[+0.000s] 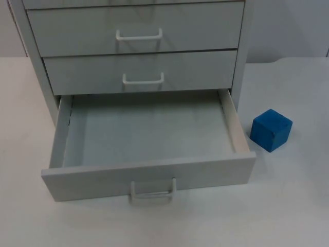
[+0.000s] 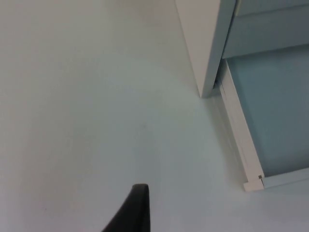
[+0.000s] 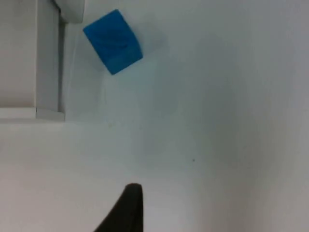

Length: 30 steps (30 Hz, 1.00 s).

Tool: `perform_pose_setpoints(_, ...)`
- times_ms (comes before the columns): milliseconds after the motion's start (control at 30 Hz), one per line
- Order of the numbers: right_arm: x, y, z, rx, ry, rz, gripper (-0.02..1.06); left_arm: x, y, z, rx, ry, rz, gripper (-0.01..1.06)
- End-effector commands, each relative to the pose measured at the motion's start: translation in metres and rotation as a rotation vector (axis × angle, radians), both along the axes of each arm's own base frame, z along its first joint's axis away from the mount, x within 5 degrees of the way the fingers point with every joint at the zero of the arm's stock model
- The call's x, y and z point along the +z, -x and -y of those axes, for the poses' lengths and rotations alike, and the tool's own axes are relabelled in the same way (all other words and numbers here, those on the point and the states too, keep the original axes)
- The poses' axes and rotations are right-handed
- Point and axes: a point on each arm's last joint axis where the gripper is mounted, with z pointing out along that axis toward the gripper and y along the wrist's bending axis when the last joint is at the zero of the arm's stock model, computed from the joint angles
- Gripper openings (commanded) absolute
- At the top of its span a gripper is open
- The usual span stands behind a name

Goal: Open the drawer with the left hand, place the block into the drawer with the right hand, then close the drawer with the left hand.

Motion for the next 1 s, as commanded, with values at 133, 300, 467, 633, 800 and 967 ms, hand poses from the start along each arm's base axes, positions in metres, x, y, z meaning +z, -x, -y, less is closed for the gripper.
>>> perform_pose_setpoints(133,-0.015,-0.043,-0.008,0.089,-0.020,-0.102,0.96,0.000,0.001,-0.001,0.004,0.000,0.015,1.05)
perform_pose_setpoints(300,-0.031,-0.074,-0.030,0.205,0.044,-0.147,0.96,0.000,0.001,-0.001,0.004,0.000,0.015,1.05)
perform_pose_setpoints(467,-0.051,-0.107,-0.062,0.324,0.133,-0.159,0.96,0.000,0.001,-0.001,0.004,0.000,0.015,1.05)
perform_pose_setpoints(633,-0.079,-0.143,-0.082,0.380,0.177,-0.202,0.96,0.000,0.001,-0.001,0.004,0.000,0.015,1.05)
perform_pose_setpoints(800,-0.099,-0.168,-0.095,0.431,0.198,-0.207,0.96,0.000,0.001,-0.001,0.004,0.000,0.015,1.05)
perform_pose_setpoints(967,-0.116,-0.182,-0.109,0.487,0.218,-0.165,0.96,0.000,0.001,-0.001,0.004,0.000,0.015,1.05)
